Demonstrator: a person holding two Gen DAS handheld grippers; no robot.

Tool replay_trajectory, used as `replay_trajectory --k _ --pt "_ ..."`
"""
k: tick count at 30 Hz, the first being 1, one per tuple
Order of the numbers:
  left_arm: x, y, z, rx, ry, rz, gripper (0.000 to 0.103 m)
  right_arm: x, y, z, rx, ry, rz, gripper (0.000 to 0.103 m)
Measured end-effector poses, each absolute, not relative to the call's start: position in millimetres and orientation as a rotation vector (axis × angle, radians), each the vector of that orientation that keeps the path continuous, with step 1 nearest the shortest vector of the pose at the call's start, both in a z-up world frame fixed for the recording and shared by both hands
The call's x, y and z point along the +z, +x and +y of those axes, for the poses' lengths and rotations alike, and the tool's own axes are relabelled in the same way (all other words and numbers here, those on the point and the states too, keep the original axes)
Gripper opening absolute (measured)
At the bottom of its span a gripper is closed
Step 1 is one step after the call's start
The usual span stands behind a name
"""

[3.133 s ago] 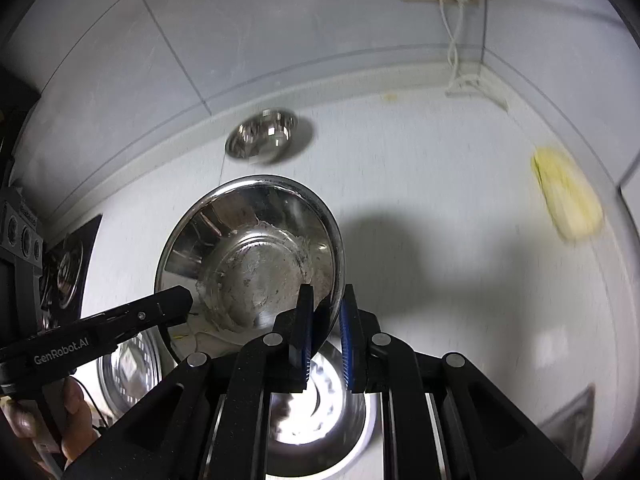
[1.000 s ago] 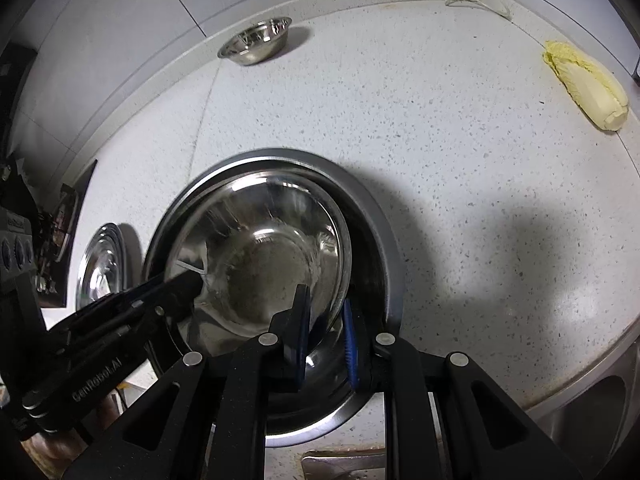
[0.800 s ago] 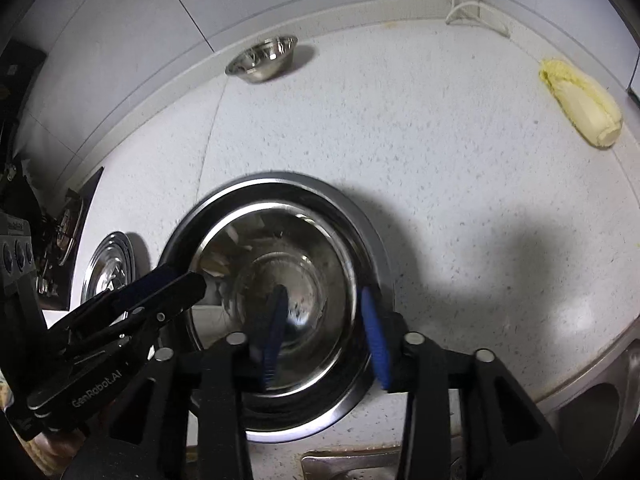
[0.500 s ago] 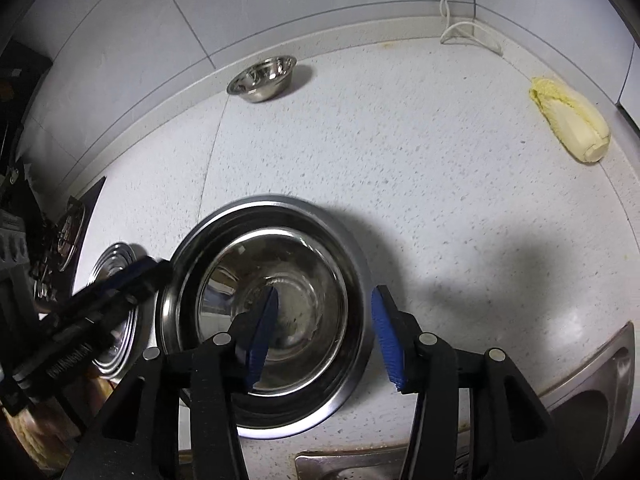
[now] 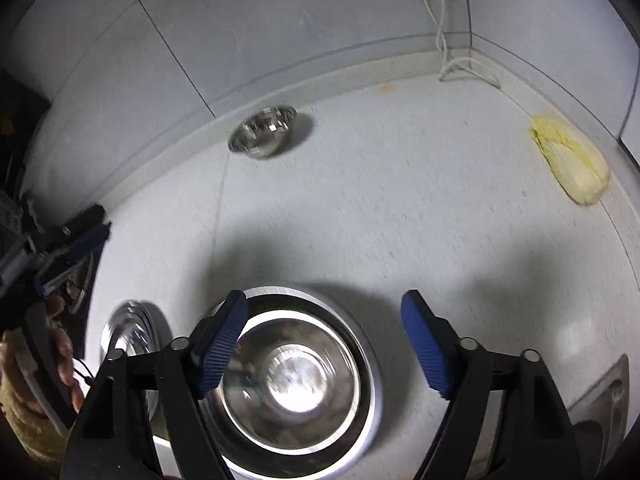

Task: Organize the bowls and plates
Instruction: 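Move both grippers to the small steel bowl by the wall, then close the left gripper on the small bowl's rim while the right gripper grips the opposite rim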

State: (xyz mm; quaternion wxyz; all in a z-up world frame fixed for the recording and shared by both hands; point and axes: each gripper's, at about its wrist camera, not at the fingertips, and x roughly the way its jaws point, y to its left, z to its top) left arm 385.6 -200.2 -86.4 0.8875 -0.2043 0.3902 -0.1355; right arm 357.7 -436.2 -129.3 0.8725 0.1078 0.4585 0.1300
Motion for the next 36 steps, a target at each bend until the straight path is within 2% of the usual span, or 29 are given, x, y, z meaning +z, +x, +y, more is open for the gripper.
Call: replay_trajectory --k 5,14,19,24,32,34,36 --pt "-86.7 421.1 -186.9 -0.249 -0.458 0.794 0.065 -108.7 388.6 -423.5 0.299 0.193 0.917 0.088" --pt "-98.3 520.5 -164.5 -0.143 -0.467 0.931 0.065 -83.7 496.8 -393.0 0.361 0.218 0.933 0.09" --pt "-118.8 572.1 -159.7 -0.052 -0.429 0.977 0.065 -110.6 566.4 -370.4 0.415 0.237 1.009 0.091" --pt "-146.6 615.7 -161.3 -0.042 -0.434 1.026 0.065 -160.4 620.5 -356.2 0.406 0.269 1.09 0.091" --pt "-185.8 664.5 -164.5 -0.079 -0.512 1.09 0.062 -201.9 662.3 -338.7 0.363 0.258 1.132 0.091" --pt "-192.0 673.0 -163.7 -0.087 -0.522 1.099 0.057 -204.9 668.9 -336.5 0.349 0.247 1.118 0.088" --pt "-197.2 676.6 -165.6 -0.092 -0.53 1.114 0.043 -207.5 673.6 -336.1 0.341 0.25 1.122 0.069"
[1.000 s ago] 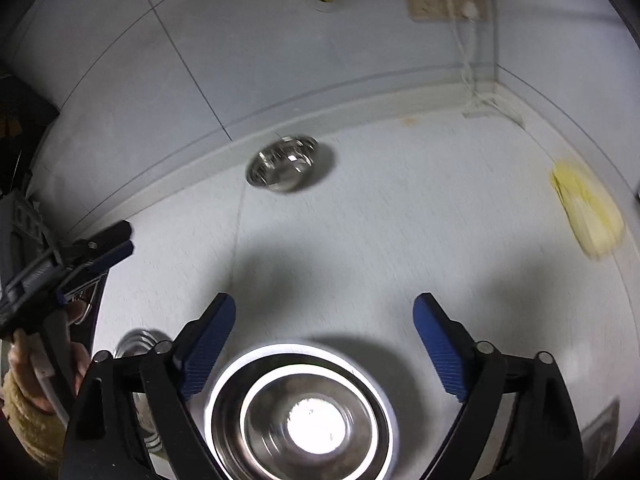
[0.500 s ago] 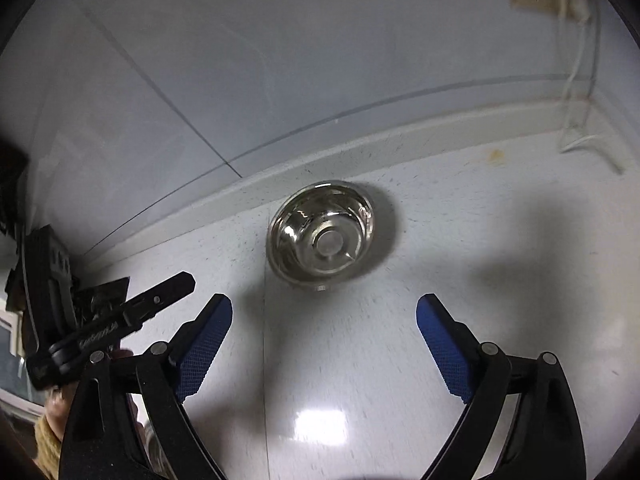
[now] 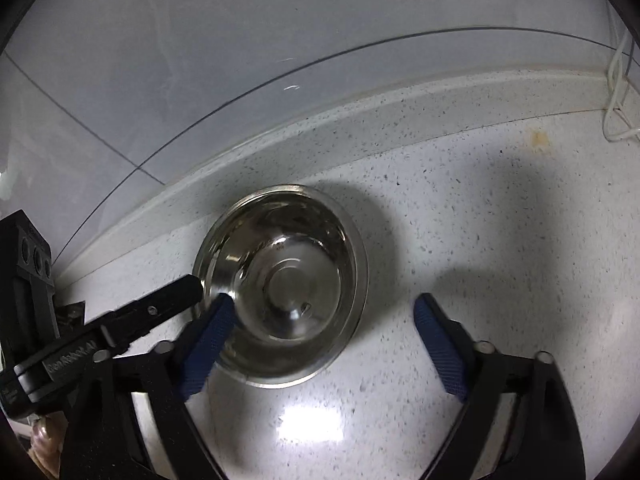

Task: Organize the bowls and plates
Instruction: 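Close the left gripper on the small bowl's rim while the right gripper grips the opposite rim, then carry the small bowl with both grippers and lower it into the stacked bowls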

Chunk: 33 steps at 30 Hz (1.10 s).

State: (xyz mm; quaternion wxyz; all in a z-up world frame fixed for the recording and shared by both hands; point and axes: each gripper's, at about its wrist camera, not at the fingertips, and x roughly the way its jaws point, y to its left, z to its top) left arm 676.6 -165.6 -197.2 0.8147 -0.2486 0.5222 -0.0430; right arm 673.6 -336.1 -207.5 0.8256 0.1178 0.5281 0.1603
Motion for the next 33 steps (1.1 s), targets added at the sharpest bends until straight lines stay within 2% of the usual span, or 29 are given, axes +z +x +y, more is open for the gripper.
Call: replay_trajectory --k 1,3,6,9,11,17,23,27,33 --pt "-200.3 678.9 -166.0 -0.1 -0.546 1.123 0.039 -210.2 676.1 -335.6 0.336 0.255 1.13 0.064" --pt "-207.5 683.4 -166.1 -0.126 -0.58 1.139 0.012 -214.4 680.5 -334.9 0.323 0.253 1.141 0.048" --pt "-214.6 686.7 -162.9 -0.135 -0.615 1.143 0.007 -217.5 683.8 -335.0 0.326 0.265 1.153 0.027" --pt "-209.8 684.7 -155.7 -0.13 -0.621 1.116 0.006 -217.3 684.7 -334.6 0.305 0.256 1.148 0.013" --pt "-201.2 681.2 -150.4 -0.141 -0.627 1.098 0.006 -213.8 683.9 -336.8 0.303 0.278 1.132 0.009" --pt "-147.5 656.2 -140.2 -0.135 -0.606 1.024 0.006 -182.3 670.8 -332.4 0.312 0.303 1.072 0.009" --pt "-75.3 616.2 -130.7 -0.149 -0.591 0.932 0.006 -114.1 641.6 -326.1 0.338 0.31 0.979 0.009" --pt "-30.1 572.5 -132.8 -0.163 -0.579 0.889 0.007 -65.8 597.8 -333.3 0.36 0.297 0.914 0.009" --pt "10.1 491.6 -147.0 -0.228 -0.578 0.87 0.007 -19.7 513.7 -346.0 0.379 0.25 0.863 0.009"
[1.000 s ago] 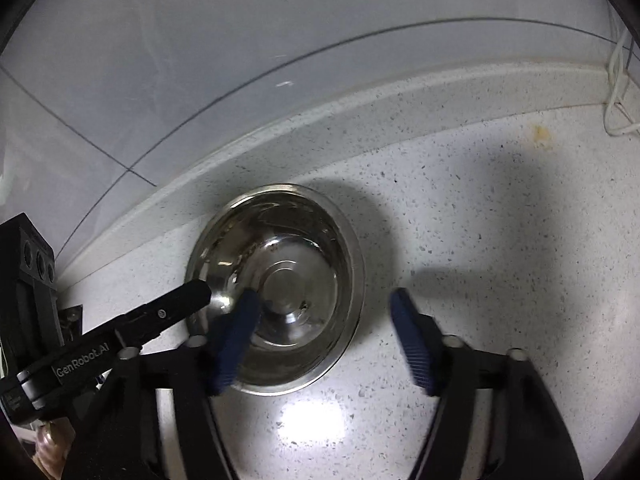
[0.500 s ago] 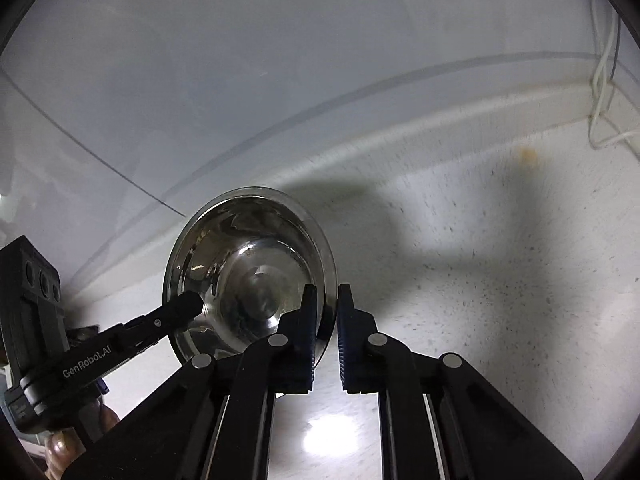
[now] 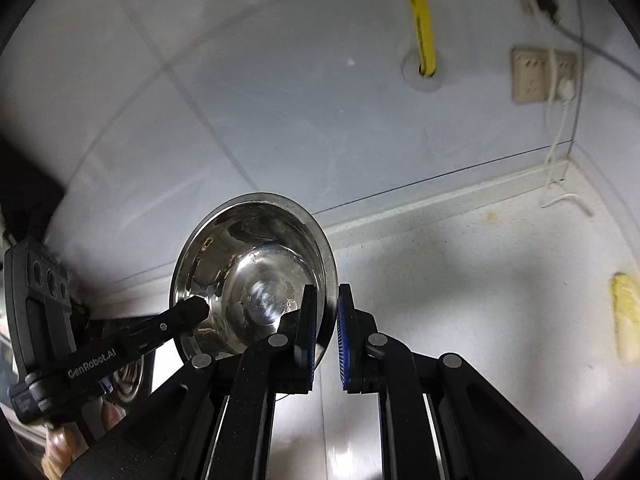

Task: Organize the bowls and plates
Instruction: 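Carry the small bowl with both grippers and lower it into the stacked bowls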

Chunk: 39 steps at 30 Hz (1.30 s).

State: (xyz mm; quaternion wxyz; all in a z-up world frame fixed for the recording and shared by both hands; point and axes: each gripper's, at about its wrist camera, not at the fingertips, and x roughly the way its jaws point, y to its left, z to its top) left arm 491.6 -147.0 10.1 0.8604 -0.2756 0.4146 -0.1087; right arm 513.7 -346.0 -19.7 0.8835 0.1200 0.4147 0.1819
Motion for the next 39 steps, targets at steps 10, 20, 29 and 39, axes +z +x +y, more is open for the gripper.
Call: replay_trajectory --k 10,20,29,39 --pt "-5.0 376.2 -208.7 -0.356 -0.552 0.916 0.007 -13.1 373.2 -390.2 0.372 0.204 0.849 0.009" --pt "-77.3 329.9 -262.1 -0.402 -0.533 1.055 0.007 -71.4 305.9 -449.2 0.31 0.296 0.959 0.009" --pt "-142.0 327.9 -283.2 -0.31 -0.522 1.118 0.007 -141.9 303.0 -469.6 0.29 0.316 1.069 0.009" --pt "-193.9 330.6 -279.9 -0.218 -0.584 1.204 0.008 -187.8 322.4 -472.2 0.346 0.307 1.161 0.009"
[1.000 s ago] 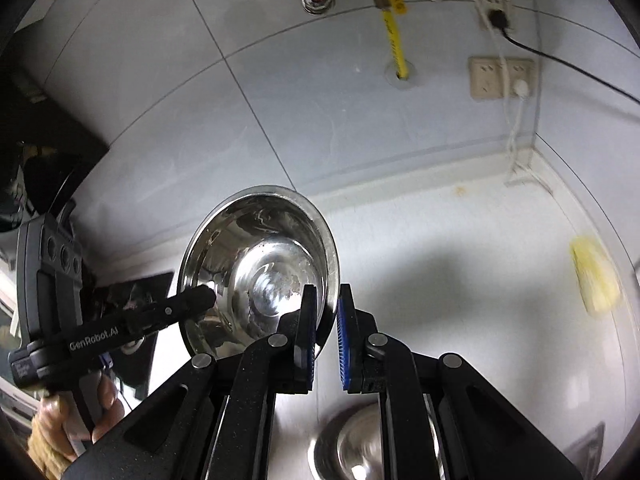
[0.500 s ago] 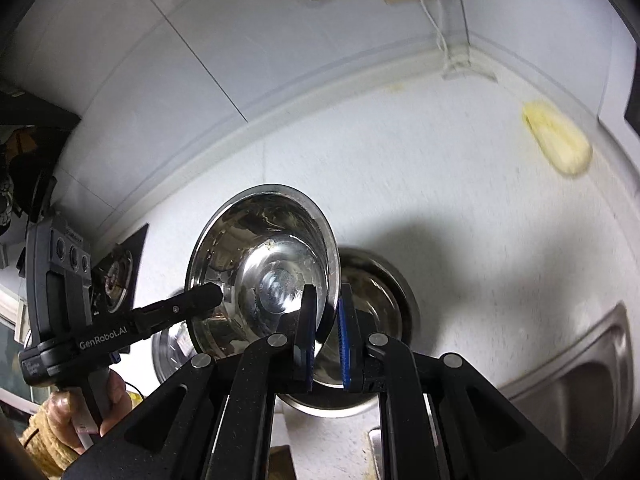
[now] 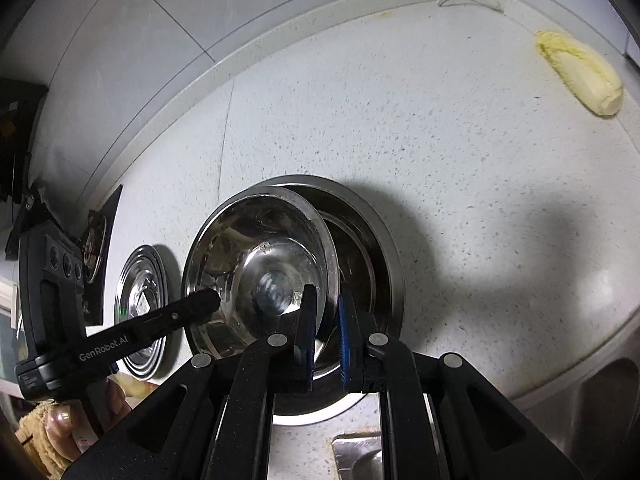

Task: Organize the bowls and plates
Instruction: 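Carry the small bowl with both grippers and lower it into the stacked bowls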

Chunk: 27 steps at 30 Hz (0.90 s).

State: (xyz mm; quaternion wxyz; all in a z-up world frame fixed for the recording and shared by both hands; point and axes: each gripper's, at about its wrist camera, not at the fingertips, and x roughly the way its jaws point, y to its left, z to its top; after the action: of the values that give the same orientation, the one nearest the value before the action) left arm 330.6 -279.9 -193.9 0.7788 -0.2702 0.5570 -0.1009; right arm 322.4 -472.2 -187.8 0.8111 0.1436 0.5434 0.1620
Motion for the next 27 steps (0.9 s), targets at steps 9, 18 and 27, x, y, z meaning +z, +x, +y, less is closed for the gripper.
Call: replay_trajectory --k 9,18,27 --pt "-198.3 330.5 -284.9 -0.204 -0.577 1.197 0.009 -197.3 331.9 -476.9 0.369 0.33 1.173 0.009" --pt "-201.8 329.9 -293.2 -0.228 -0.571 1.219 0.011 -198.7 333.7 -476.8 0.351 0.332 1.171 0.009" --pt "-197.5 328.3 -296.1 -0.237 -0.542 1.196 0.012 -198.8 336.3 -468.8 0.332 0.302 1.162 0.009"
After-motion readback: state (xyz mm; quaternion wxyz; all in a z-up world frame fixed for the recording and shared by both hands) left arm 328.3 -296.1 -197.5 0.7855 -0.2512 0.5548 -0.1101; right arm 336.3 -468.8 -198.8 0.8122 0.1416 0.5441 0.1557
